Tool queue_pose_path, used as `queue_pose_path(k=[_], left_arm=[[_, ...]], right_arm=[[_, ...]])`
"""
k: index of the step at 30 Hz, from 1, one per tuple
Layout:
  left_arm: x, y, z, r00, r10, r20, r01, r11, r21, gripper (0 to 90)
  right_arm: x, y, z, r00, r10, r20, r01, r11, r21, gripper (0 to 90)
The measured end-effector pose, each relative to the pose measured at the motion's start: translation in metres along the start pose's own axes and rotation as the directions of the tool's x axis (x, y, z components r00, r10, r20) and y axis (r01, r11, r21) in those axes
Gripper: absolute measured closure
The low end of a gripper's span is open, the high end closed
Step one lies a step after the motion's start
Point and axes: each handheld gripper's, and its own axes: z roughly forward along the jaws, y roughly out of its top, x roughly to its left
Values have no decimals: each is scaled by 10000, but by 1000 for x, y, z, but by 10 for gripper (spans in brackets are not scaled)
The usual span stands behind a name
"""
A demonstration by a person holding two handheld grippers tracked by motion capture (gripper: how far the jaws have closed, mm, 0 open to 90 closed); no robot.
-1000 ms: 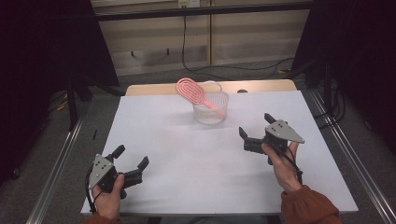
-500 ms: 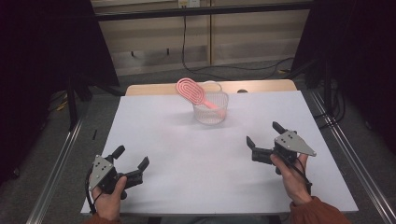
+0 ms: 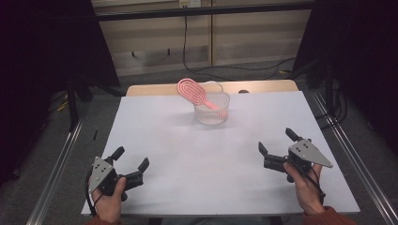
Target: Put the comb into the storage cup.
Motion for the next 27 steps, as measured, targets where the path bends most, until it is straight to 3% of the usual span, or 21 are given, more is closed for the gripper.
queue_pose_path(k=[21,27], left_arm=[[-1,1,-3,9999,2,103,-2,10000,-28,24],[1,1,-5,9996,59,-261,-58,10000,34,24]], right_arm=[[-7,-18,-27,9995,158,286,-162,9998,152,0],[-8,-21,-35,9995,262,200,-266,9995,179,0]])
